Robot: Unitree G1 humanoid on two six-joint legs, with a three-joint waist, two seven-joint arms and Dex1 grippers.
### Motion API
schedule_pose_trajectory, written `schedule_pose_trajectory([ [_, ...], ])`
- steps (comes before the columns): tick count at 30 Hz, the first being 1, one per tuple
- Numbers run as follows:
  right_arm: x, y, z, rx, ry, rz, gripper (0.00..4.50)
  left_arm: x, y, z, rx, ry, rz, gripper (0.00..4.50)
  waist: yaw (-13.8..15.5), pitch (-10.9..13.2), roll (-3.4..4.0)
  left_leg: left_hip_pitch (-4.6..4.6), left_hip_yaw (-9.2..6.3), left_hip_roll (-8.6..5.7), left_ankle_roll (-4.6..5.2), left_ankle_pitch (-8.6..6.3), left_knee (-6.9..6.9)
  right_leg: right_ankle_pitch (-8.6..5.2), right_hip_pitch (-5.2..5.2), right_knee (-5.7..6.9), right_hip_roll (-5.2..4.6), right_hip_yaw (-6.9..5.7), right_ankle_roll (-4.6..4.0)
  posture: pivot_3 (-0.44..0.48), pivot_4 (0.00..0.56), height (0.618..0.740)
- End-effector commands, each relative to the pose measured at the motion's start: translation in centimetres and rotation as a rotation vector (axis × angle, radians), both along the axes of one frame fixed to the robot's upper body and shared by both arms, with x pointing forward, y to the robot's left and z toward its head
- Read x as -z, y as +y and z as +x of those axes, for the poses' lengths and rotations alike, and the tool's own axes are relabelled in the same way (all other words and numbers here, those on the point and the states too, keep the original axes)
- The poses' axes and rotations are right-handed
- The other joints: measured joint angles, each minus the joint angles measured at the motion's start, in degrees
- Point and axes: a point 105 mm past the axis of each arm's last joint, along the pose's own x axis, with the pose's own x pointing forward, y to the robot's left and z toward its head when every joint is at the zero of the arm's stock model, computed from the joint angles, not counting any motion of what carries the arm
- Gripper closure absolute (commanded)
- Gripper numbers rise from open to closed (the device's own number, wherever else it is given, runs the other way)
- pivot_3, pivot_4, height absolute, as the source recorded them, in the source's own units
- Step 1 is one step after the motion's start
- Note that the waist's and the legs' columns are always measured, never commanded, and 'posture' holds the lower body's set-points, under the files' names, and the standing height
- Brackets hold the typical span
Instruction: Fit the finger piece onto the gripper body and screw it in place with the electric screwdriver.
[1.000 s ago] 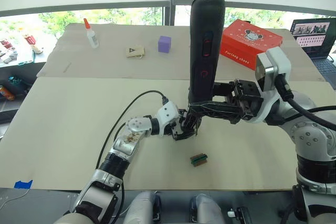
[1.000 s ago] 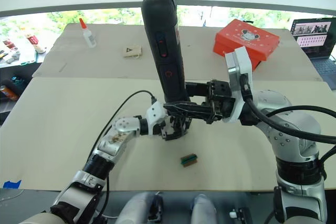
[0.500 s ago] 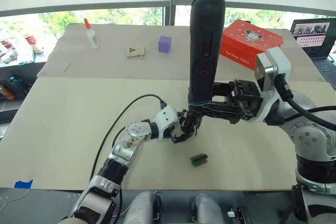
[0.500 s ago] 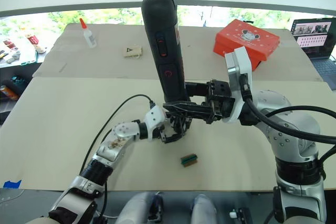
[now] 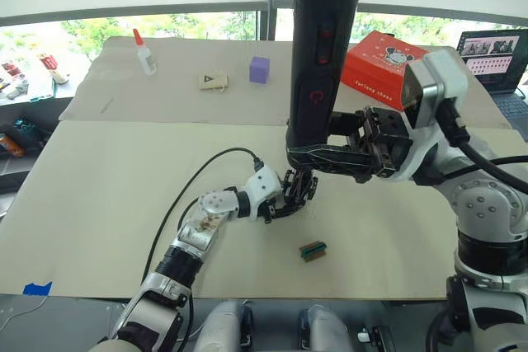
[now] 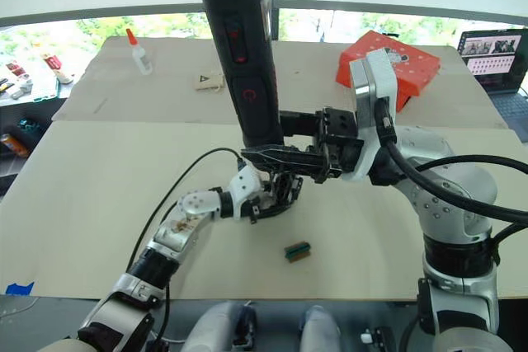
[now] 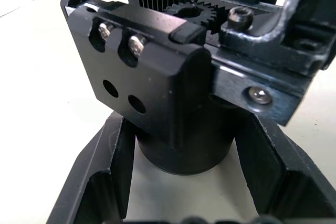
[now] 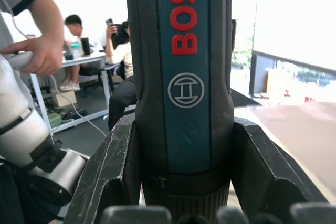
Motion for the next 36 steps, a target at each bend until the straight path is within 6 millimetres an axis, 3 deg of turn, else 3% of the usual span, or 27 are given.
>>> schedule_pose_trajectory([
  [1, -1.0, 0.5, -0.6, -0.025, -0.069, 0.031, 2.56, -0.8, -0.4, 0.3, 0.018, -0.037, -0.008, 2.22, 0.0, 0.0, 0.0, 0.0, 0.0, -0.01, 0.0, 0.0, 0.0, 0.0, 0.0, 0.0, 0.0, 0.01, 0.0, 0.0, 0.15, 0.74],
  [19, -0.1, 0.8, 0.1, -0.046, -0.092, 0.032, 2.56, -0.4, -0.4, -0.1, 0.018, -0.017, -0.012, 2.22, -0.2, 0.0, 0.0, 0.0, 0.01, -0.02, 0.0, 0.0, -0.01, 0.0, -0.02, 0.01, 0.0, 0.0, 0.01, 0.0, 0.15, 0.74],
  [36, -0.4, 1.7, 0.5, -0.053, -0.098, 0.014, 2.56, -0.5, 0.0, -1.0, 0.034, -0.027, 0.006, 2.22, -0.7, 0.0, 0.01, 0.0, 0.01, -0.01, -0.01, 0.0, -0.06, 0.0, -0.04, 0.0, 0.01, -0.01, 0.01, 0.0, 0.15, 0.74],
])
